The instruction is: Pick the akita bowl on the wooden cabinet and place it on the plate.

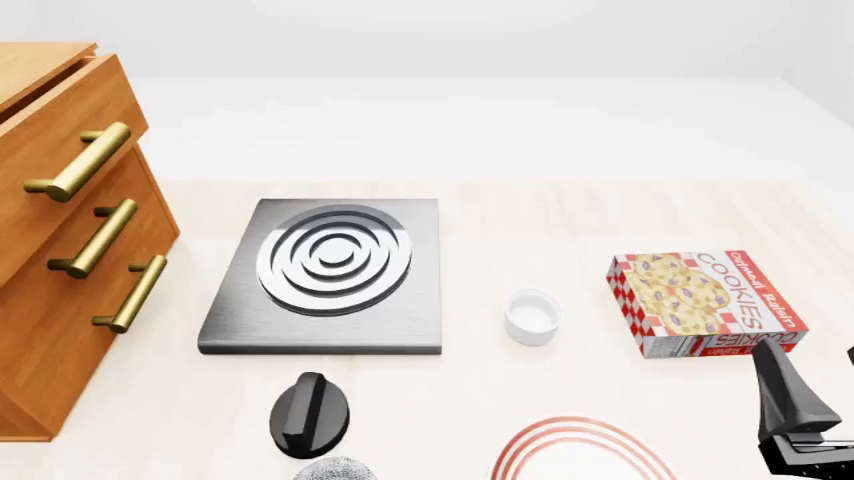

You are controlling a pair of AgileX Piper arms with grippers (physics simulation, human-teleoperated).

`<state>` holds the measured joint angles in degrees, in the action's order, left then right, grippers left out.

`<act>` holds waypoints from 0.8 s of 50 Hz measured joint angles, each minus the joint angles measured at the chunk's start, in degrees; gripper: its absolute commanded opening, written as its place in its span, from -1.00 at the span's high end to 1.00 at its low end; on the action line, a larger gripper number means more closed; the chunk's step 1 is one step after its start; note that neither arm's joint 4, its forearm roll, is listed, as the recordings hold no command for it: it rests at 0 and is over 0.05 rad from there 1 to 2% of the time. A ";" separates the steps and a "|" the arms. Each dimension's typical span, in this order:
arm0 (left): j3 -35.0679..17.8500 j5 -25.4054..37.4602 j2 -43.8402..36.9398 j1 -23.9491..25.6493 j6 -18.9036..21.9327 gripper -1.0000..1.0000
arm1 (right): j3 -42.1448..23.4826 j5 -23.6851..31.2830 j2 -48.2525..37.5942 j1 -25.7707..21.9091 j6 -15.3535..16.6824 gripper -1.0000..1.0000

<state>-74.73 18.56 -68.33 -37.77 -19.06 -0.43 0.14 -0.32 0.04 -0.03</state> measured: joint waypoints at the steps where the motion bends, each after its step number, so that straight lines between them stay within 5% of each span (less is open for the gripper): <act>1: 0.05 -0.06 -0.08 0.05 -0.01 -1.00 | 0.00 0.00 0.00 0.00 0.00 -1.00; 40: 1.41 -2.55 -3.27 0.87 -0.30 -1.00 | 0.02 0.01 0.04 0.00 -0.01 -1.00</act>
<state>-73.31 16.01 -71.60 -36.90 -19.36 -0.40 0.15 -0.29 0.05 -0.04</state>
